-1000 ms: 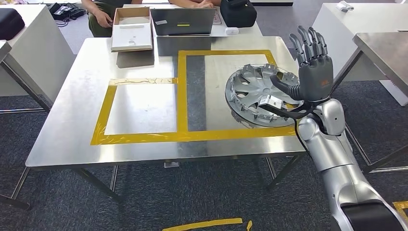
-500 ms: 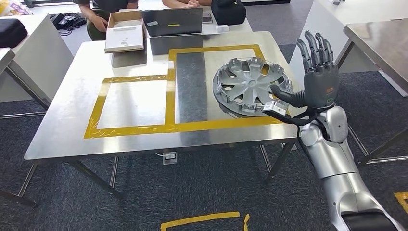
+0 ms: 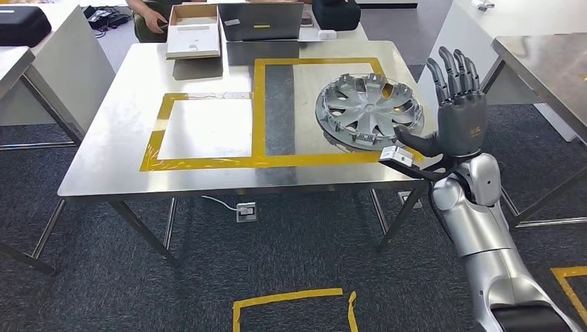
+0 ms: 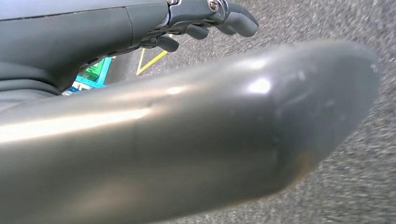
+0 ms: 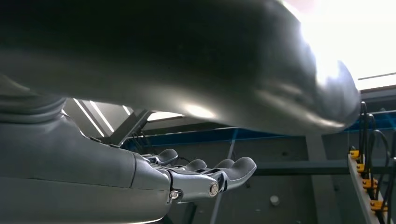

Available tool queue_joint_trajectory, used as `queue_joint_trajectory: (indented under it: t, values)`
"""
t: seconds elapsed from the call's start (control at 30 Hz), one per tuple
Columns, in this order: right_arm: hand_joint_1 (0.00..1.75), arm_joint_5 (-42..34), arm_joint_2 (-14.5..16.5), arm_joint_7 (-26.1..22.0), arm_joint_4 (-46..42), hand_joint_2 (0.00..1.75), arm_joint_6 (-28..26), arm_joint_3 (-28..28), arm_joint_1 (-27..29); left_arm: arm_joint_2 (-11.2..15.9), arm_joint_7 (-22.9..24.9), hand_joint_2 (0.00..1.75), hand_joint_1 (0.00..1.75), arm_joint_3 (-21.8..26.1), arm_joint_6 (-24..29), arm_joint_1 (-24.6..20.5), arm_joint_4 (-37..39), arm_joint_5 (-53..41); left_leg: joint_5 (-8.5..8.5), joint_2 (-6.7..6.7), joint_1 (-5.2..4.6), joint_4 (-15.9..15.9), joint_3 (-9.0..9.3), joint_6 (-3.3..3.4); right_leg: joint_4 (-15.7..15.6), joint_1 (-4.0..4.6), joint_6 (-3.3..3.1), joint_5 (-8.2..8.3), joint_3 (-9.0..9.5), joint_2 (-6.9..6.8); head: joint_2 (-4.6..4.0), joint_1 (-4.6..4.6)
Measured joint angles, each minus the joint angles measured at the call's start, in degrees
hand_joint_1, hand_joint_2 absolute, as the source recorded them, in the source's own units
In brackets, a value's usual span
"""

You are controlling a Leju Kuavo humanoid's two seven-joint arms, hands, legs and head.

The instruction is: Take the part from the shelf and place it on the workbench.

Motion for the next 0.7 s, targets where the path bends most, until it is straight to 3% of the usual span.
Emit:
queue_joint_trajectory:
  t: [0.03, 0.07, 0.1, 0.13, 0.2, 0.27, 0.33, 0.37, 0.43, 0.5, 0.53, 0.57, 0.6, 0.63, 0.7]
  values:
    - [0.00, -0.3, -0.1, 0.1, 0.0, 0.00, 0.0, 0.0, 0.3, 0.0, -0.1, 0.00, 0.00, 0.0, 0.0, 0.0, 0.0, -0.1, 0.66, 0.00, 0.00, 0.0, -0.90, 0.00, 2.7, -0.03, 0.10, -0.93, -0.27, 0.00, 0.00, 0.01]
    - [0.00, -0.6, -0.3, 0.1, 0.0, 0.00, 0.0, 0.0, 0.7, 0.0, -0.2, 0.00, 0.00, 0.0, 0.0, 0.1, 0.0, -0.1, 1.29, 0.00, 0.00, 0.1, -1.77, -0.04, 3.7, -0.05, 0.14, -0.67, 0.37, 0.00, 0.00, 0.02]
    - [0.00, -0.9, -0.5, 0.1, 0.0, 0.00, 0.0, 0.0, 1.0, 0.0, -0.3, 0.00, 0.00, 0.0, -0.1, 0.1, 0.0, -0.2, 1.88, -0.01, 0.00, 0.1, -2.56, -0.13, 2.3, -0.08, 0.08, 0.54, 2.20, -0.01, 0.00, 0.03]
    - [0.00, -1.2, -0.7, 0.1, 0.0, 0.00, 0.0, 0.0, 1.2, 0.0, -0.3, 0.00, 0.00, 0.0, -0.1, 0.1, 0.0, -0.3, 2.43, -0.01, 0.00, 0.2, -3.24, -0.27, -0.8, -0.09, -0.05, 1.89, 4.97, -0.01, 0.01, 0.03]
    - [0.00, -1.7, -1.1, 0.1, -0.2, 0.00, -0.1, 0.0, 1.4, 0.0, -0.1, 0.00, 0.00, 0.0, -0.1, 0.1, 0.0, -0.5, 3.43, -0.03, -0.05, 0.3, -4.12, -0.79, -9.0, 0.15, -0.60, 2.43, 10.95, 0.00, 0.01, -0.01]
    - [0.00, -2.0, -1.4, 0.2, -0.4, 0.00, -0.1, 0.0, 1.6, 0.0, 0.1, 0.00, 0.00, 0.0, -0.1, 0.1, 0.0, -0.6, 4.31, -0.04, -0.04, 0.2, -4.24, -1.54, -13.0, 0.61, -1.44, 1.73, 13.40, 0.08, 0.01, 0.20]
    - [0.00, -2.2, -1.5, 0.5, -0.5, 0.00, -0.1, 0.0, 1.7, 0.0, 0.4, 0.00, 0.00, 0.0, -0.1, 0.1, 0.0, -0.6, 5.06, -0.06, 0.04, -0.2, -4.29, -2.31, -13.5, 0.71, -2.35, 2.62, 12.94, 0.07, 0.01, 0.46]
    - [0.00, -2.2, -1.5, 0.7, -0.5, 0.00, -0.1, 0.0, 1.8, 0.0, 0.4, 0.00, 0.00, 0.0, -0.1, 0.1, 0.0, -0.6, 4.57, -0.10, 0.07, 0.1, -4.67, -2.61, -13.7, 0.60, -2.81, 3.29, 12.52, 0.00, 0.01, 0.45]
    - [0.00, -2.1, -1.5, 1.1, -0.5, 0.00, -0.1, 0.0, 1.9, 0.1, 0.4, 0.00, 0.00, 0.0, -0.2, 0.2, 0.0, -0.6, 0.61, -0.19, 0.12, 3.3, -6.18, -3.10, -14.1, 0.26, -3.53, 4.86, 11.28, -0.14, 0.01, 0.32]
    - [0.00, -1.7, -1.5, 1.5, -0.6, 0.00, -0.1, 0.0, 2.1, 0.1, 0.4, 0.00, 0.00, 0.0, -0.2, 0.2, 0.0, -0.6, -5.09, -0.21, 0.20, 10.6, -8.08, -3.55, -14.1, 0.25, -3.75, 6.28, 9.56, -0.18, -0.01, 0.19]
    - [0.00, -1.5, -1.5, 1.7, -0.6, 0.00, -0.1, 0.0, 2.2, 0.1, 0.4, 0.00, 0.00, 0.0, -0.3, 0.2, 0.0, -0.6, -6.44, -0.21, 0.24, 13.9, -8.49, -3.72, -14.0, 0.25, -3.70, 6.95, 8.68, -0.20, -0.01, 0.16]
    - [0.00, -1.3, -1.5, 1.8, -0.6, 0.00, -0.1, 0.0, 2.4, 0.1, 0.3, 0.00, 0.00, 0.0, -0.3, 0.2, 0.0, -0.6, -6.65, -0.21, 0.26, 16.0, -8.22, -3.83, -13.9, 0.25, -3.60, 7.65, 7.71, -0.24, -0.02, 0.16]
    - [0.00, -1.3, -1.5, 1.9, -0.6, 0.00, -0.1, 0.0, 2.6, 0.1, 0.3, 0.00, 0.00, 0.0, -0.4, 0.1, 0.0, -0.6, -5.59, -0.20, 0.27, 15.8, -6.88, -3.84, -13.8, 0.24, -3.46, 8.27, 6.83, -0.29, -0.01, 0.15]
    - [0.00, -1.2, -1.5, 1.9, -0.7, 0.00, -0.1, 0.0, 2.8, 0.2, 0.3, 0.00, 0.00, 0.0, -0.5, 0.1, 0.0, -0.6, -4.22, -0.20, 0.29, 13.7, -4.53, -3.78, -13.7, 0.21, -3.28, 8.87, 5.99, -0.33, 0.00, 0.15]
    - [0.00, -1.2, -1.5, 1.9, -0.9, 0.00, -0.1, 0.0, 3.0, 0.3, 0.3, 0.00, 0.00, 0.0, -0.6, 0.0, 0.0, -0.6, -3.72, -0.25, 0.23, 5.8, 1.64, -3.39, -13.4, 0.21, -2.71, 9.94, 4.70, -0.34, 0.00, 0.18]
